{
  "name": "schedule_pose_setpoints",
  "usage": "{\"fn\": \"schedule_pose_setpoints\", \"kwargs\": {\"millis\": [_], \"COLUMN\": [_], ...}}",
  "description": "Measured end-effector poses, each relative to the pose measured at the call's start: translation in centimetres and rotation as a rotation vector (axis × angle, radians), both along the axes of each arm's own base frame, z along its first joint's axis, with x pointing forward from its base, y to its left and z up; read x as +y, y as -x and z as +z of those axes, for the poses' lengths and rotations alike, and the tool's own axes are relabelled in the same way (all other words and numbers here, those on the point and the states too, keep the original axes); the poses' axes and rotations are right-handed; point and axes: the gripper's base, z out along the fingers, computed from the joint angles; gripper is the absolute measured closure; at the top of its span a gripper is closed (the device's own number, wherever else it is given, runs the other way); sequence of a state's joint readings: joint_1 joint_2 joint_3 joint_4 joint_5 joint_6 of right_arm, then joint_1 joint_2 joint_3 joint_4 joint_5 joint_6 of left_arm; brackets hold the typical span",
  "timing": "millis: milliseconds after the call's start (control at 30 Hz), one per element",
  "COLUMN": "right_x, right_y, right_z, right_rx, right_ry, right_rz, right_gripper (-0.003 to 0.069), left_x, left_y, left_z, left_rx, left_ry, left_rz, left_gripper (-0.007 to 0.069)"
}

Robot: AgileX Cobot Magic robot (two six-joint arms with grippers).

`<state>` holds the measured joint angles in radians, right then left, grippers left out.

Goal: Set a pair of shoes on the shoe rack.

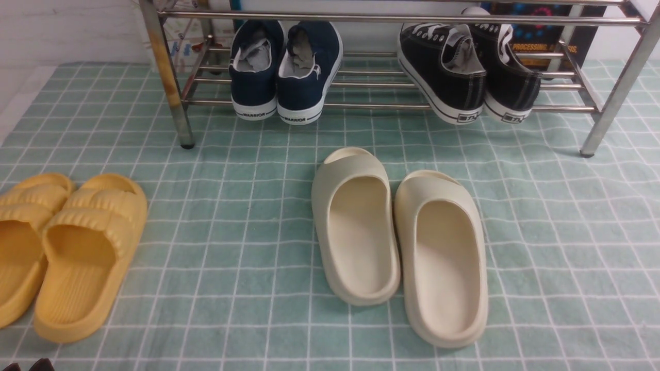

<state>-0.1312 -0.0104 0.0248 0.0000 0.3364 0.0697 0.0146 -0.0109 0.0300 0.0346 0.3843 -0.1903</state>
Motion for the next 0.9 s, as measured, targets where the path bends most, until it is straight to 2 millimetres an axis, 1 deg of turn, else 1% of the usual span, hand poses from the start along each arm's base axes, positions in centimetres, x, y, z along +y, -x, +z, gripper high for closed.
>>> {"fn": "schedule_pose_setpoints", "kwargs": {"millis": [200, 433, 900], "right_x": [0.04, 0.26, 0.27], "right_y": [0.09, 0.09, 0.10], "right_z": [-0.10, -0.13, -0.12], "right_rx": [0.028, 0.036, 0.038], "right_ry": [-0.004, 0.007, 0.013], "right_rz": [0.004, 0.053, 0.058], "right_gripper": [0.0655, 0.0655, 0.0650], "left_x": [0.00, 0.00, 0.00], "left_y": [0.00, 0.00, 0.00], "left_z": [0.00, 0.00, 0.00], "left_rx": [0.000, 0.000, 0.000], "left_ry": [0.000, 0.000, 0.000], "left_rz": [0.000, 0.000, 0.000], "left_gripper": [0.0386, 0.0386, 0.0386]}}
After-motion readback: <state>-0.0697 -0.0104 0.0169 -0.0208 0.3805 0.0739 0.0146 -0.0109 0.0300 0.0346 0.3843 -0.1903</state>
